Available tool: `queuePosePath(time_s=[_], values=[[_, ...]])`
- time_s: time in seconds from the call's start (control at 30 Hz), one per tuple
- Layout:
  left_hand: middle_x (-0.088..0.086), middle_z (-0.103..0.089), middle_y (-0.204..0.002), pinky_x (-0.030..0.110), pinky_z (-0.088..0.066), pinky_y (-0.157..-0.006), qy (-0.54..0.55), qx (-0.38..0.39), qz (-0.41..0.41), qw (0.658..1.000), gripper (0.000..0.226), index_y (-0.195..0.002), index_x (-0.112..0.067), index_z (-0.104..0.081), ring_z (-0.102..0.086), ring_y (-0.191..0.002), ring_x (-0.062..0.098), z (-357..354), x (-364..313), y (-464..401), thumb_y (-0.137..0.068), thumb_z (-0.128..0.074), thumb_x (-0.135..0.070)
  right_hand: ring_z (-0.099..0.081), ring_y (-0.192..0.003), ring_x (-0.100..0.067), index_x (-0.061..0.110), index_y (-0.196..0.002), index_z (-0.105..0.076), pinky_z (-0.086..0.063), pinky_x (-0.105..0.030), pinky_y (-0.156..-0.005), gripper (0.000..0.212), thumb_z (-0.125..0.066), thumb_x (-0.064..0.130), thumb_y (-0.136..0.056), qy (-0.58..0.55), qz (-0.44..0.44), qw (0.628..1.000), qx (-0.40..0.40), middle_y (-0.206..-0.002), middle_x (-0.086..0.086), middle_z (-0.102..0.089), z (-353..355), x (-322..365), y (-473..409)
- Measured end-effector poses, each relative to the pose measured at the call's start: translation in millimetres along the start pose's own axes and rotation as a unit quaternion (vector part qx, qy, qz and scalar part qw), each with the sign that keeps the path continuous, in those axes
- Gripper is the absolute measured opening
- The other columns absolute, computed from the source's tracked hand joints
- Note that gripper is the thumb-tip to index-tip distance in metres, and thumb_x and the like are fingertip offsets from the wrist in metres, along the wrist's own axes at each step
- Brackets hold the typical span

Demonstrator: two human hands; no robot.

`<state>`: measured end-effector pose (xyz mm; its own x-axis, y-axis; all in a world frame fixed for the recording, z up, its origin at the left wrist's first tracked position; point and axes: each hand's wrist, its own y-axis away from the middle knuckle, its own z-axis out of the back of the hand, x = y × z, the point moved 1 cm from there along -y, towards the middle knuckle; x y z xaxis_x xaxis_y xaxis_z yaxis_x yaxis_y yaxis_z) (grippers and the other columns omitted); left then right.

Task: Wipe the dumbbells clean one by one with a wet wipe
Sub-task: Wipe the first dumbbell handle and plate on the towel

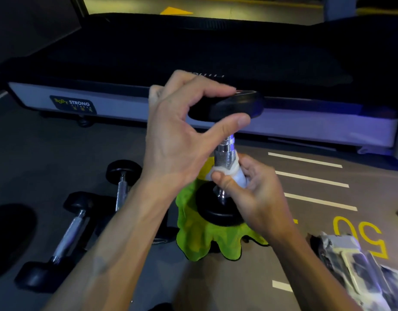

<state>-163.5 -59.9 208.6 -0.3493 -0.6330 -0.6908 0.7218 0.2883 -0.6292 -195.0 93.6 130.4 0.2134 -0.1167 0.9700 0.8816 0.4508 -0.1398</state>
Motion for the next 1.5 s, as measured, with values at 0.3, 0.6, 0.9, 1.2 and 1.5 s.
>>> queuePosePath(time_s=[0.3,0.6,0.9,1.2,1.5], values=[[-0.015,-0.068,-0.113,0.027,-0.034,-0.092,-0.002,0.042,-0.026,0.999,0.013,-0.112,-0.042,-0.072,-0.059,-0.11,0.021,4.3,-3.1,-2.6,-0.104,-0.063,-0.036,-0.069,-0.076,-0.031,0.021,-0.097,-0.072,-0.055,-0.045,-0.069,0.018,-0.062,0.034,-0.105,0.02,0.042,0.997,-0.06,-0.081,-0.006,-0.076,-7.0,33.4,-21.4],[-0.014,-0.069,-0.11,0.031,-0.038,-0.093,0.029,0.023,-0.027,0.999,0.011,-0.108,-0.043,-0.073,-0.062,-0.112,0.021,1.3,-1.1,-1.6,-0.099,-0.071,-0.037,-0.072,-0.079,-0.014,0.021,-0.092,-0.071,-0.058,-0.04,-0.077,0.016,-0.073,0.036,-0.096,0.108,-0.062,0.992,0.013,-0.082,0.007,-0.078,0.9,15.1,-6.0],[-0.013,-0.067,-0.112,0.062,-0.048,-0.096,0.027,-0.007,-0.011,1.0,0.012,-0.112,-0.039,-0.073,-0.065,-0.114,0.019,3.3,6.2,0.8,-0.103,-0.068,-0.033,-0.069,-0.104,-0.016,0.02,-0.137,-0.051,-0.054,-0.045,-0.099,0.036,-0.063,0.012,-0.104,-0.036,0.029,0.993,0.105,-0.106,0.004,-0.073,-6.9,44.8,-6.8],[-0.019,-0.065,-0.11,0.063,-0.048,-0.098,0.027,-0.006,-0.008,1.0,0.013,-0.112,-0.042,-0.071,-0.065,-0.115,0.015,3.1,7.4,-2.7,-0.103,-0.067,-0.035,-0.064,-0.13,-0.009,0.021,-0.145,-0.062,-0.051,-0.045,-0.111,0.044,-0.06,0.035,-0.103,0.03,0.042,0.998,-0.046,-0.132,0.012,-0.072,-0.6,25.8,-3.4],[-0.015,-0.064,-0.107,0.061,-0.045,-0.097,0.025,-0.013,-0.008,1.0,0.011,-0.111,-0.037,-0.073,-0.063,-0.111,0.013,-1.6,3.6,-0.5,-0.101,-0.069,-0.032,-0.068,-0.08,-0.026,0.018,-0.09,-0.065,-0.054,-0.057,-0.078,0.026,-0.06,0.041,-0.099,0.011,0.07,0.988,-0.139,-0.08,0.0,-0.072,-18.8,29.4,-31.5]])
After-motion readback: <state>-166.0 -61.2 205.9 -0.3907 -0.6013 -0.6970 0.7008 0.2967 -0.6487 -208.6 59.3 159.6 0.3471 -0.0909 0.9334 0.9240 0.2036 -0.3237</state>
